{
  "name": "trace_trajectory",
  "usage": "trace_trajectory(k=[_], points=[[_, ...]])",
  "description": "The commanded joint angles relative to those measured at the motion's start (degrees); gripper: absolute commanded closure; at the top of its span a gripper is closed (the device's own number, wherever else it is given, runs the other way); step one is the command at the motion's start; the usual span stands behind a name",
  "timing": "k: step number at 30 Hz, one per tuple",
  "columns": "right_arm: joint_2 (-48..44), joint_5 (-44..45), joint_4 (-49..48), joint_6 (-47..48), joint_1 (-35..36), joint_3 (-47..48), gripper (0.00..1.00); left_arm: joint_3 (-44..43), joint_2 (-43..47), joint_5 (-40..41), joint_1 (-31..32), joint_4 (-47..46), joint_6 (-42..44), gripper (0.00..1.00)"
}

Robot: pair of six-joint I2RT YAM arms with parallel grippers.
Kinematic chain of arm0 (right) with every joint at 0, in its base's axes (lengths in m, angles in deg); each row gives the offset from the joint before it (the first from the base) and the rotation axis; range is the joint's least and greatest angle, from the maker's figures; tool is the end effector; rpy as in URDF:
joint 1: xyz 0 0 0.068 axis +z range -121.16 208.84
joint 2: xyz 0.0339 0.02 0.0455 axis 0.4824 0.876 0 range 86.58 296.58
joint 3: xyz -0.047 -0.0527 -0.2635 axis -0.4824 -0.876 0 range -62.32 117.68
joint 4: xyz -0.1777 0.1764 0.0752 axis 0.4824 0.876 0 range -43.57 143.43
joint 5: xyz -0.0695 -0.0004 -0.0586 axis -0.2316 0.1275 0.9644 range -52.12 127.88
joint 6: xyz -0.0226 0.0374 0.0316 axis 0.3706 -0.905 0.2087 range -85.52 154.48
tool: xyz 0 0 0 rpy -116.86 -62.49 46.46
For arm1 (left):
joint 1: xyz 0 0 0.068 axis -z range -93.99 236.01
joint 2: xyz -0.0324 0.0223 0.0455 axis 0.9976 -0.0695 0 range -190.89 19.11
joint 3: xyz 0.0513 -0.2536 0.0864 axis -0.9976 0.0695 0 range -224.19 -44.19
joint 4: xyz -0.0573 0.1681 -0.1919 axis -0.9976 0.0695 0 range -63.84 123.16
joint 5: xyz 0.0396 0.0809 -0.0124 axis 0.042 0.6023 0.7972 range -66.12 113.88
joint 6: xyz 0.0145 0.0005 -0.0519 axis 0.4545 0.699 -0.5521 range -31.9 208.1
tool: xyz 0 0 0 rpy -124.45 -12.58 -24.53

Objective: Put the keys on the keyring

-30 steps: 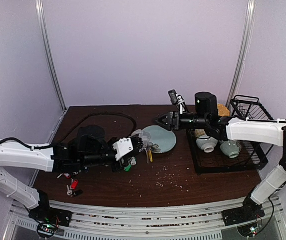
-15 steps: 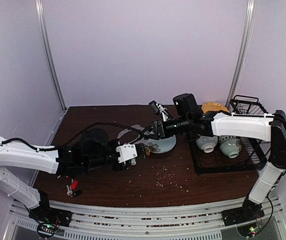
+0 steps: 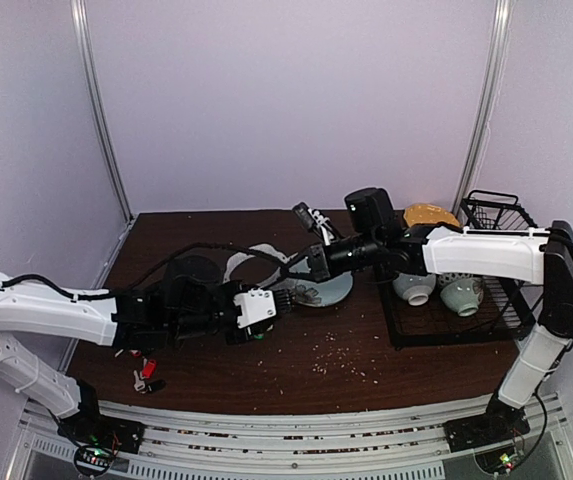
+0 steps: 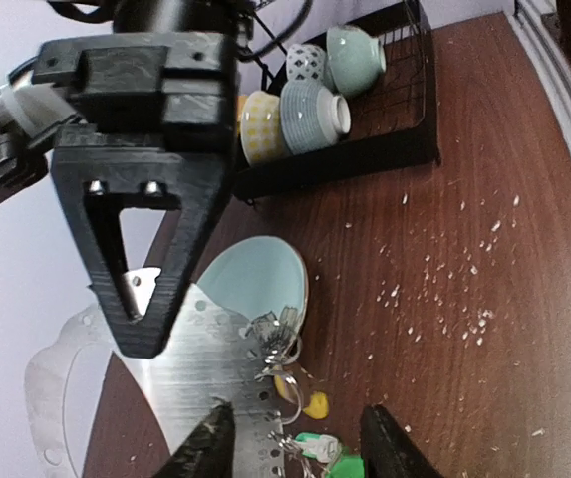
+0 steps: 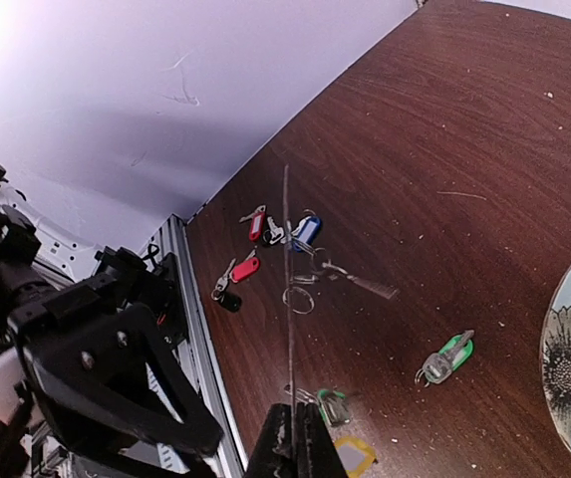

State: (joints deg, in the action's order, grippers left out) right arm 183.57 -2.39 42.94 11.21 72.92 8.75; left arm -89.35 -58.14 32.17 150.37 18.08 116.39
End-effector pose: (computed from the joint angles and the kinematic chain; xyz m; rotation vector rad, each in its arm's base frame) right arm 0.2658 0.2894 0.2837 -0.8846 1.9692 1.4175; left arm 0.1349 -0.2691 0.2472 1.3763 1.4438 -0.2632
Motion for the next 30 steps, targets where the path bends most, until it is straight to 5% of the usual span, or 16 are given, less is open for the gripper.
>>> trace_trajectory(k=[1, 9, 16, 23, 30], points=[[-6.99, -0.55, -1.2, 9.8, -0.39, -0.3, 1.0, -4.05, 6.89, -5.54, -0.2, 1.03, -7.01, 0.49], [-16.24, -6.95, -0.3, 24.73, -0.4, -4.78, 1.0, -7.97, 16.39, -6.36, -11.66, 5.7, -22.57, 0.12], [-20.4, -11.78, 0.0, 30.85, -0.46, -7.21, 1.0, -10.55, 13.67, -18.6, -13.28, 9.15, -22.58, 0.1], [-21.36, -10.75, 6.49, 39.57, -0.44, -5.52, 1.0, -12.33, 9.72, -35.54, -13.29, 11.88, -20.41, 0.36], [-21.1, -10.31, 11.14, 44.36, -0.41, -3.57, 1.0, -13.59, 8.18, -37.4, -13.29, 13.5, -18.72, 1.0]])
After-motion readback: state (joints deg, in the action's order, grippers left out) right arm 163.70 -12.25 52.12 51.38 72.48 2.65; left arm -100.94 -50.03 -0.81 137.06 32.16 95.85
